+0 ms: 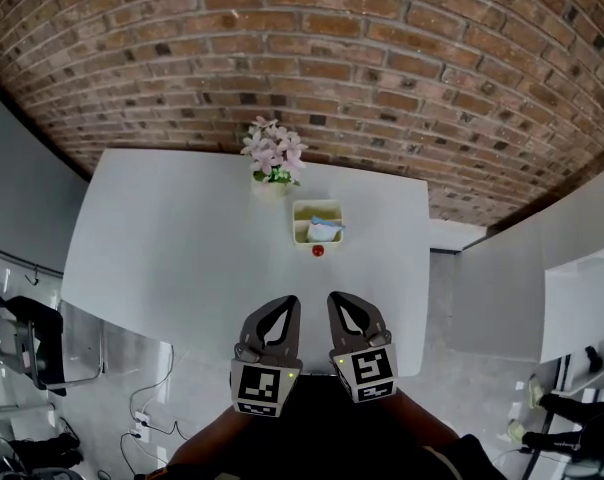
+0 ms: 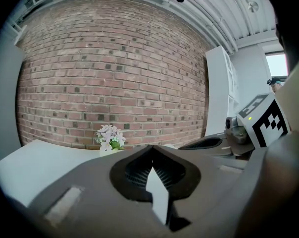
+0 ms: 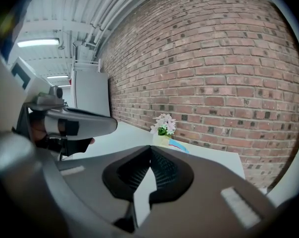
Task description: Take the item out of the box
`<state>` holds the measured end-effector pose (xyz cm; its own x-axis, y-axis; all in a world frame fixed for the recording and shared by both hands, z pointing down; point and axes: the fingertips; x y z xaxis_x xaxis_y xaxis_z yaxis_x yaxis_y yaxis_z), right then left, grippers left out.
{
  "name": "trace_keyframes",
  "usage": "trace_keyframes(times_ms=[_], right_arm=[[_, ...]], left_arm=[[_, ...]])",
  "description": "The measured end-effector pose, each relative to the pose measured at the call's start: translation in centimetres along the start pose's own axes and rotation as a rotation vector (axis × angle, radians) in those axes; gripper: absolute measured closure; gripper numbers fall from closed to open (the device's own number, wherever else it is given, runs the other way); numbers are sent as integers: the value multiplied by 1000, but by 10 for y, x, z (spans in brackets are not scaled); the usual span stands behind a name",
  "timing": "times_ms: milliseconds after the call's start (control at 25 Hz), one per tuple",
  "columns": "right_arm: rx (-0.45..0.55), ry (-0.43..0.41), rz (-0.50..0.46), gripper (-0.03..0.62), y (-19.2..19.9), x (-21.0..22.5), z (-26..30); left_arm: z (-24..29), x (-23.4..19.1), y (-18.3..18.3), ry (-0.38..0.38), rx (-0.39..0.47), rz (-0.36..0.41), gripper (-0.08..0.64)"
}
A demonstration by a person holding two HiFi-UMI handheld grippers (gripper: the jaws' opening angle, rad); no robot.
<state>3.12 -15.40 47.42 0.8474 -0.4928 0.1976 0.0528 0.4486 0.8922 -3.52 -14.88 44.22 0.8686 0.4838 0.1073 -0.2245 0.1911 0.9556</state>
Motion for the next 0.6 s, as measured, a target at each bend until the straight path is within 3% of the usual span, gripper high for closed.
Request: trace_keyframes(times_ms=[480,600], right_arm=[[-53,49,-24,589,-4,23,42],[-73,45,-25,546,-4,26,51]], left_arm=[[41,-26,14,34,-32,11,555],[52,-30,16,42,-39,7,555]])
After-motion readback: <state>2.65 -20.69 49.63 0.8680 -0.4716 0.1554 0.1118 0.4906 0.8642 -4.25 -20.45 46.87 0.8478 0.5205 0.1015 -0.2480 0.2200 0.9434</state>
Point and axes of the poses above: the fingertips, and each gripper's own axes: z forward along the fingers, x to its right, y out of its underside, and after that the axes turned 12 degrees about z, right-handed
